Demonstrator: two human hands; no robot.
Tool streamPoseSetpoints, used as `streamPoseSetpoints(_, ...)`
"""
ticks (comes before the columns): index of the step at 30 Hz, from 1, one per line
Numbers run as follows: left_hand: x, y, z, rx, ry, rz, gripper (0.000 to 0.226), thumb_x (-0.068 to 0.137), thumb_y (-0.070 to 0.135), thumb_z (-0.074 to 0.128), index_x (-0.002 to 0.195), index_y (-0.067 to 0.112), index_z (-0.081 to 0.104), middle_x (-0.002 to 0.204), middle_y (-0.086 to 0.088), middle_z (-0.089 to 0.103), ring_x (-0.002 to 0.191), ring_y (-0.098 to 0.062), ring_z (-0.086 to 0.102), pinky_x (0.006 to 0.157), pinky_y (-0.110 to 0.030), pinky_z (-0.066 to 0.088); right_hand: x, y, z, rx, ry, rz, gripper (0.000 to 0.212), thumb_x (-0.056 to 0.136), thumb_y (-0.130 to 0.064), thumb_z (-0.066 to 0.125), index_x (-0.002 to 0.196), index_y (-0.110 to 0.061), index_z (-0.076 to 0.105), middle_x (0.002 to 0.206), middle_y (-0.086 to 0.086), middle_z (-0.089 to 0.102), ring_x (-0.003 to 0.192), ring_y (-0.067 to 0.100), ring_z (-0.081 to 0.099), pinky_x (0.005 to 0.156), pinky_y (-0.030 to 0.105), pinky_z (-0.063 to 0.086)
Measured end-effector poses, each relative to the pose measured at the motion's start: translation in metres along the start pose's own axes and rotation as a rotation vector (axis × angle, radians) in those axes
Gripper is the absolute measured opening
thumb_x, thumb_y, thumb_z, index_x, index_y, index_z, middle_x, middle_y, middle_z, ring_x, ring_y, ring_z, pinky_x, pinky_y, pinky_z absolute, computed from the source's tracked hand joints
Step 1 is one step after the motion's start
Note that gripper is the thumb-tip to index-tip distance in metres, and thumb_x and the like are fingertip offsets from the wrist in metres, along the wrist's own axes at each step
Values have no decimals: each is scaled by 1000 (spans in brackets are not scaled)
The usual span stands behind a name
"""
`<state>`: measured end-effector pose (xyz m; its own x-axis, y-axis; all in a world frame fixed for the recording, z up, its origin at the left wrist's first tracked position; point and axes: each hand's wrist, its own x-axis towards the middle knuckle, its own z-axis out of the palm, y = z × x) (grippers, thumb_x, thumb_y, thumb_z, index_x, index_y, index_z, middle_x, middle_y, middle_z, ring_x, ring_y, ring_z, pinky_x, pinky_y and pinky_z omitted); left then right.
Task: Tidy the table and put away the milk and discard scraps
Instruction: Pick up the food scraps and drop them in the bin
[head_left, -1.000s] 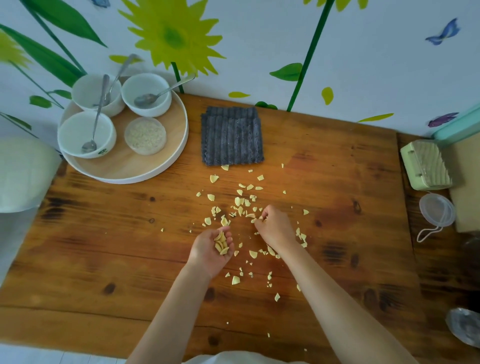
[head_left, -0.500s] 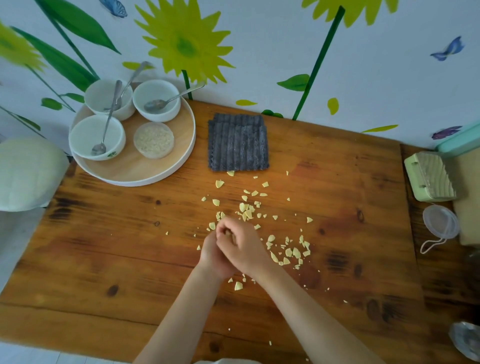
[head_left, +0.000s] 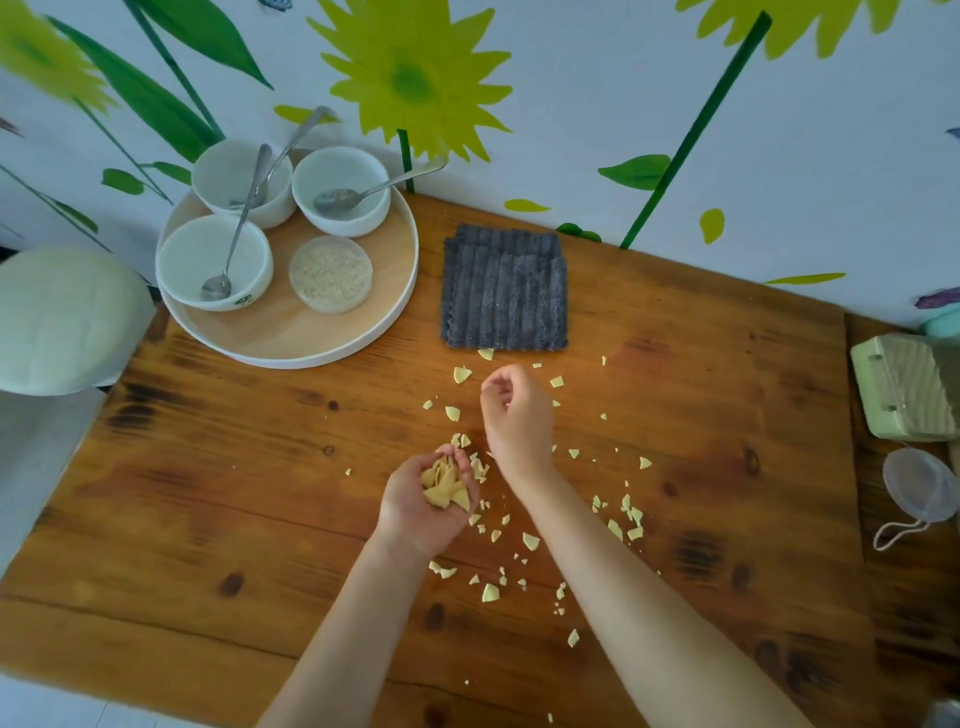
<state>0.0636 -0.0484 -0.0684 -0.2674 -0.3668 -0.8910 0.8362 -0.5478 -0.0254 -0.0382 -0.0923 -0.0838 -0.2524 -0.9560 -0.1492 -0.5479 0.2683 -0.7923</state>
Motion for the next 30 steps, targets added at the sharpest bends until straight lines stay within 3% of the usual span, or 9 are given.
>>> streamPoseSetpoints(5,4,11,-3,-54,10,-34,25,93,12,36,78,8,55,67,-5,56,60,-12,51,47,-20,46,33,-1,25,-225,-36,149,34,88,-41,58,106,-12,56,101,0,59,90,14,56,67,25,43)
streamPoseSetpoints(10,7,19,-6,-68,16,-20,24,93,12,36,79,8,55,69,-5,55,62,-12,50,49,-19,47,37,-5,43,-355,34,210,32,85,-44,60,99,-16,58,103,0,58,92,17,57,69,29,47)
streamPoseSetpoints(13,6,22,-7,-75,7,-8,23,92,11,36,79,8,55,69,-5,55,62,-13,50,48,-20,47,30,0,43,-331,31,193,20,88,-36,59,92,-16,60,97,-2,57,88,16,55,69,30,47)
streamPoseSetpoints(18,9,21,-8,-72,12,-12,23,92,11,37,81,9,56,69,-4,57,63,-12,52,57,-19,44,22,9,28,-71,112,220,13,91,-17,52,96,-6,56,74,-11,48,71,11,49,53,17,33)
streamPoseSetpoints(21,8,20,-6,-70,3,-11,23,92,12,36,80,9,56,68,-4,56,62,-12,51,53,-19,45,28,8,22,36,149,303,14,90,-8,48,101,-4,55,80,-6,50,71,10,49,52,11,34)
streamPoseSetpoints(25,7,20,-6,-93,3,-15,23,92,12,37,79,8,56,69,-4,56,62,-11,50,47,-19,47,41,-2,26,-42,156,385,25,90,-28,56,108,-11,55,76,-6,52,73,14,54,60,26,43)
streamPoseSetpoints(30,7,22,-9,-94,8,2,23,92,13,37,80,9,57,71,-3,55,62,-11,49,46,-19,46,56,-18,37,-149,191,545,36,87,-39,60,109,-12,53,100,3,64,91,21,61,64,28,38)
